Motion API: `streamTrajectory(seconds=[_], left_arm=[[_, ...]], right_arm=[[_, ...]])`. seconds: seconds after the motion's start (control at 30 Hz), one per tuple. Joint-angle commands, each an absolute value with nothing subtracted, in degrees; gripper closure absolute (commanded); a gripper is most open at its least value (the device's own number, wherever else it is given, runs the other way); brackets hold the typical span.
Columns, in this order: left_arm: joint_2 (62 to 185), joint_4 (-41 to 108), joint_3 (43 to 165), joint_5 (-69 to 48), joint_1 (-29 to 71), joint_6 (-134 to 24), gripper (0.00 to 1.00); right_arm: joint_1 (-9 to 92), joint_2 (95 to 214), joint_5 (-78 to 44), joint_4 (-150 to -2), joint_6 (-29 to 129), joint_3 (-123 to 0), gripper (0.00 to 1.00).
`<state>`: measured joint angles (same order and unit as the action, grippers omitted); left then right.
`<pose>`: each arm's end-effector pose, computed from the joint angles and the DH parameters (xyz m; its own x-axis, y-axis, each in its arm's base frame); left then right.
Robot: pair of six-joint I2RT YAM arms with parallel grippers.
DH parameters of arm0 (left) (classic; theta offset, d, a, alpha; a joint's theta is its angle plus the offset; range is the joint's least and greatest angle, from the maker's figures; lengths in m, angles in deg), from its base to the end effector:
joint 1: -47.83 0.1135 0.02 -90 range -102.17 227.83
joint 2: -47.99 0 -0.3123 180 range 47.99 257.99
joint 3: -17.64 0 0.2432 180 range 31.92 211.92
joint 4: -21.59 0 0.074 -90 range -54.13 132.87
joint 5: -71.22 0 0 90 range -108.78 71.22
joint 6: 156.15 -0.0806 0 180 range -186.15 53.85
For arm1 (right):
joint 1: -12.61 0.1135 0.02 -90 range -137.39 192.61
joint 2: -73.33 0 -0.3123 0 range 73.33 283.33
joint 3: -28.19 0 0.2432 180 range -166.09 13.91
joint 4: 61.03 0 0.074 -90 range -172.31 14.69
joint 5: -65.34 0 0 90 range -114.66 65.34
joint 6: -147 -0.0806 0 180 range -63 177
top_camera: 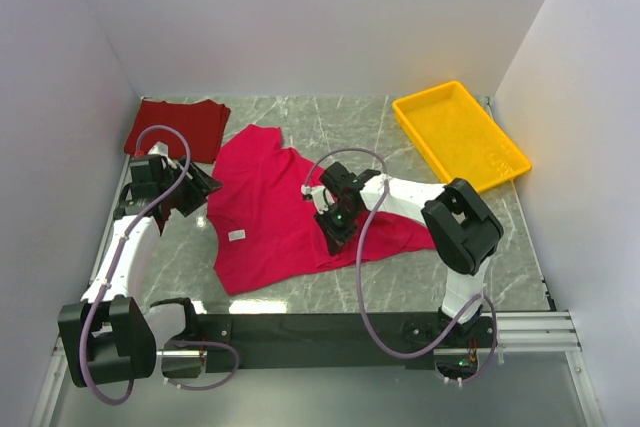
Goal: Fold and stack the t-shirts
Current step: Flatten the tshirt out
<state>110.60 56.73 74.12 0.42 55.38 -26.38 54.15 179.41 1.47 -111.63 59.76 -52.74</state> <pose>0.2324 0.0041 0.2658 -0.5800 -0.6863 -0.4389 -0.3253 0.6891 -0.6475 0.2479 0.2671 0.1684 -0.6920 -0.6709 -0.2664 -0.7107 0.5685 0.4145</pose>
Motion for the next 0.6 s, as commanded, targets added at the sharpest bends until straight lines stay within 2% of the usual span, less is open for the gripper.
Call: streamTrajectory(seconds=[0.0,0.3,0.57], left_arm=[[110.21,56.00,74.81,0.64,55.74,-27.30,0.33],[112.58,55.82,76.92,1.17,56.53,-28.35,0.33],[113.46,55.38,77.80,1.52,56.62,-28.18,0.33]], right_arm=[[54.27,174.68,-1.80,-112.83,61.12,-56.31,1.00],[48.74,169.83,-10.23,-119.17,75.34,-67.82,1.00],[38.02,180.79,-28.42,-108.21,85.38,-76.07,1.00]])
